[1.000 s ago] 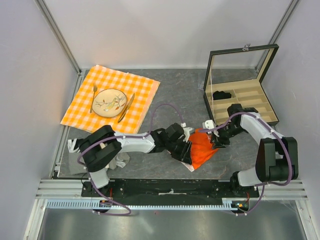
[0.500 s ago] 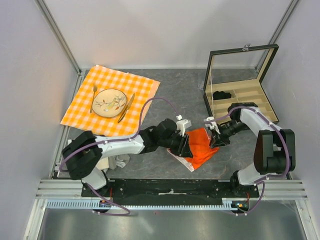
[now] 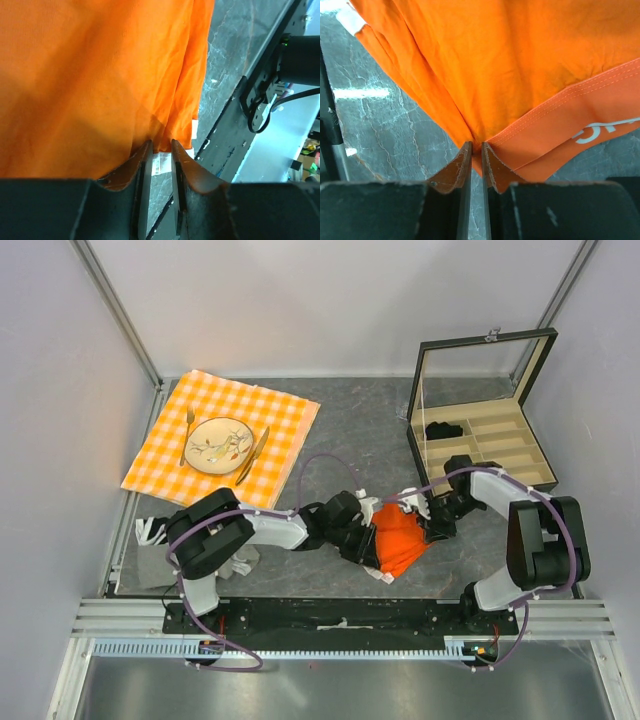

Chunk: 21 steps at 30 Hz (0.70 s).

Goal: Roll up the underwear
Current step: Fold the underwear at the center of the board.

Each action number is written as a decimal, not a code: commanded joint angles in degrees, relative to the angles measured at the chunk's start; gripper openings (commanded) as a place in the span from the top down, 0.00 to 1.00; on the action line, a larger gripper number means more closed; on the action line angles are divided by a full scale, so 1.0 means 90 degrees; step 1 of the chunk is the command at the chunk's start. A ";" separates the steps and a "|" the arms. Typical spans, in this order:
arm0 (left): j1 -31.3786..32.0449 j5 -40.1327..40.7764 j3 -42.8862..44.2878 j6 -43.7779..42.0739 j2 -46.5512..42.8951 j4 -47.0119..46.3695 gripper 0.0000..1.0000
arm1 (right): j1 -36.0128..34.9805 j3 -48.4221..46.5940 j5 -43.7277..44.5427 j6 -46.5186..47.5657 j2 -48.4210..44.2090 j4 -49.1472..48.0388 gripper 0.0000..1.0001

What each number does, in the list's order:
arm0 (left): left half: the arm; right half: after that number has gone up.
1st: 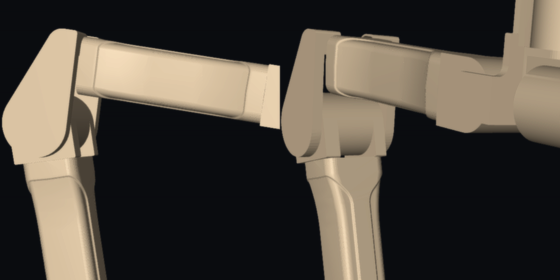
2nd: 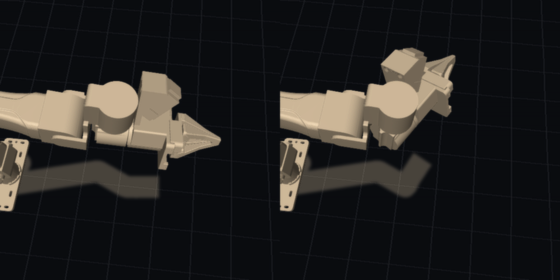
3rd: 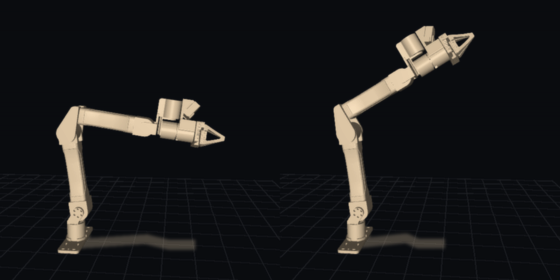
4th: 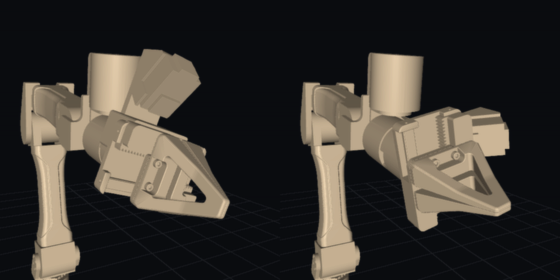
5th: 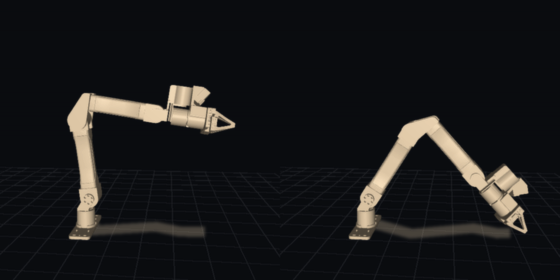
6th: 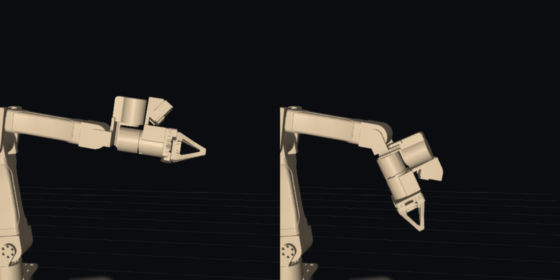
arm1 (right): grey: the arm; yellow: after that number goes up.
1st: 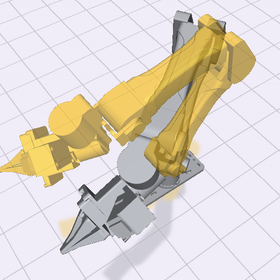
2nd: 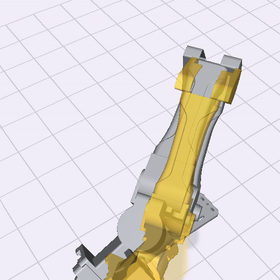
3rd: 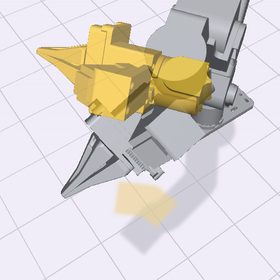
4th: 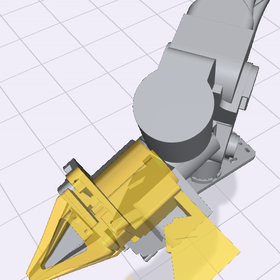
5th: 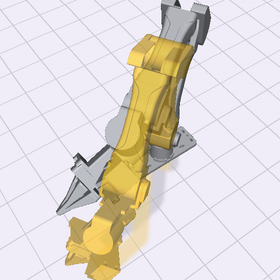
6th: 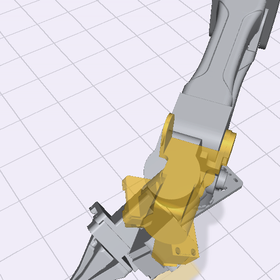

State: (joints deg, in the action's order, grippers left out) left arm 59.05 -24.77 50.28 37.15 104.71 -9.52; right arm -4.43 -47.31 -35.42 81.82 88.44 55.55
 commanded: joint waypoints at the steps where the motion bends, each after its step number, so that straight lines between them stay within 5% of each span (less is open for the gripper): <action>1: 0.0002 -0.0012 -0.0547 0.0355 -0.0110 -0.0573 0.69 | -0.0152 0.0363 0.0615 -0.0224 -0.0276 -0.0596 0.81; 11: -0.0047 0.1082 -0.0821 0.0033 -0.2082 0.0099 0.52 | -0.0270 -0.0142 0.0342 -0.0331 -0.0842 -0.0061 0.78; 16: -0.0330 0.1229 -0.0967 -0.0016 -0.2834 0.0296 0.51 | -0.0280 -0.0905 -0.0360 -0.0156 -0.1125 0.0565 0.73; 21: -0.0779 0.1006 -0.0841 -0.0006 -0.2553 0.0151 0.56 | -0.0455 -0.0925 -0.0606 0.0030 -0.1107 0.0596 0.70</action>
State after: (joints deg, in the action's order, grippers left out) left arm 54.50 -16.38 42.46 38.74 79.88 -8.12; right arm -7.09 -54.92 -36.45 80.25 78.78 58.19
